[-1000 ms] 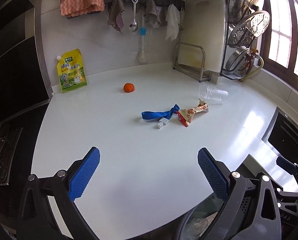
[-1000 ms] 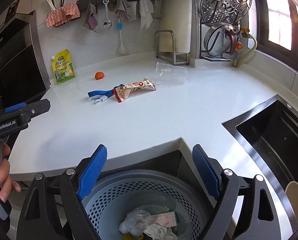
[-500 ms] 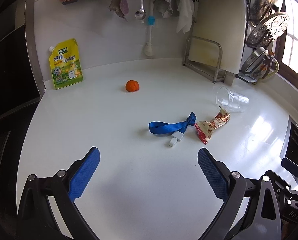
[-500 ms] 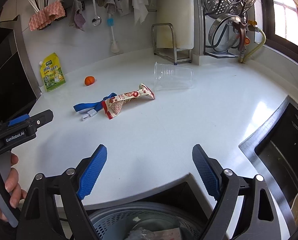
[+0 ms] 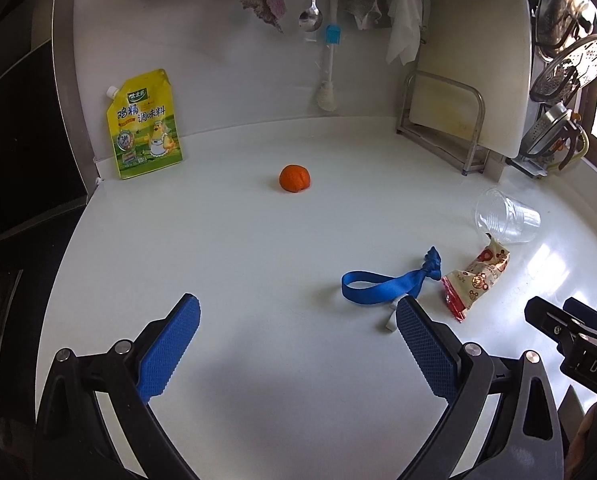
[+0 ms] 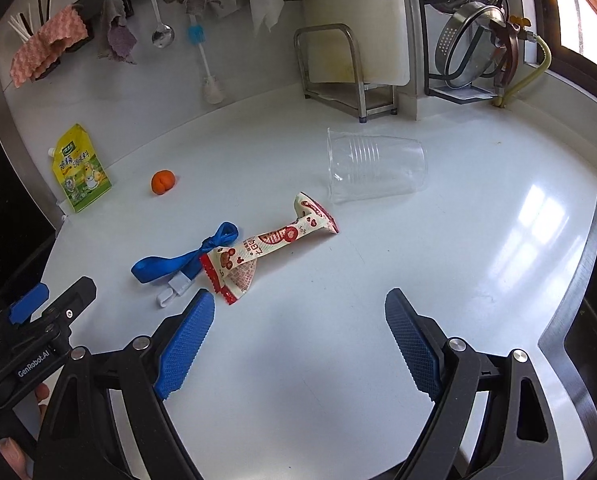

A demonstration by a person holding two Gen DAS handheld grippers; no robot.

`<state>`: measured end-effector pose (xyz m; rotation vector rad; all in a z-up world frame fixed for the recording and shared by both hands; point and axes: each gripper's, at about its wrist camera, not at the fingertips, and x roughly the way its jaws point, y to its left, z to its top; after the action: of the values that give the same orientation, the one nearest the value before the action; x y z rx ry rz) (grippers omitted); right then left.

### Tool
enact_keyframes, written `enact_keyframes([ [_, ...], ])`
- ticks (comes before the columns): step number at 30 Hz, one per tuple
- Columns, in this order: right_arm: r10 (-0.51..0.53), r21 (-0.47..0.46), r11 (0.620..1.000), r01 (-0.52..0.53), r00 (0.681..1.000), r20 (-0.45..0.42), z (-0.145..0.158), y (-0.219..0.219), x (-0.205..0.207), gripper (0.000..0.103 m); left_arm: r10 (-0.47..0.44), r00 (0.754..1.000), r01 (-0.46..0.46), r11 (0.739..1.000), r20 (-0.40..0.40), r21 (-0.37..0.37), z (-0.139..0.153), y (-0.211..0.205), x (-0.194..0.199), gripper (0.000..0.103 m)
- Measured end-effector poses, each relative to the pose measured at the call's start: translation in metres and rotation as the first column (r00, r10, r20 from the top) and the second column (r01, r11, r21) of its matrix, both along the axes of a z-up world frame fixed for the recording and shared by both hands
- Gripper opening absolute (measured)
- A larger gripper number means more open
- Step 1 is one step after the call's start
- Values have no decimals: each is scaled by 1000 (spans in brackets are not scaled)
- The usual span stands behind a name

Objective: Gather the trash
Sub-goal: 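Close the right tool on the red-and-white snack wrapper, then grasp the blue lanyard with the left tool while the right tool holds the wrapper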

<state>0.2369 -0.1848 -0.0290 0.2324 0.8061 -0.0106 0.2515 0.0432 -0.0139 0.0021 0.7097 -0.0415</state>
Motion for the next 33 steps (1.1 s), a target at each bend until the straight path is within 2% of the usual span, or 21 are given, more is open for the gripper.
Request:
enact_keyframes([
  [2,-25,16,1000,25,1000,2,1,2,7,83,13,1000,-13,1000,0,5,-1,4,4,97],
  [5,-67,25,997,68,998,-14,2,6,19,83,21,1000,-21,999,-4,-24,-1,13,6,97],
  [12,-169,84,981,174,983,-67,-12,11,40,83,30,999,-30,998,-15,-60,-6,20,11,97],
  [15,-181,67,980,187,979,-91,-18,16,47,83,31,999,-32,997,-20,-74,-7,22,11,97],
  [23,-182,44,982,186,980,-81,-23,20,57,82,30,999,-31,997,-13,-75,-6,20,11,96],
  [25,-170,37,984,173,982,-77,-23,19,57,76,27,1000,-28,997,-13,-69,-6,19,11,97],
  [27,-143,49,988,148,986,-90,-25,16,57,55,23,1000,-24,998,-12,-62,-6,17,11,97],
  [29,-110,71,990,118,988,-106,-28,13,57,38,12,1000,-12,998,-14,-57,-6,14,11,97],
  [30,-99,73,992,107,989,-109,-29,11,56,34,3,1000,-4,998,-15,-55,-6,12,11,97],
  [33,-72,66,995,79,993,-96,-29,6,47,33,-32,999,31,998,-23,-51,-5,4,13,97],
])
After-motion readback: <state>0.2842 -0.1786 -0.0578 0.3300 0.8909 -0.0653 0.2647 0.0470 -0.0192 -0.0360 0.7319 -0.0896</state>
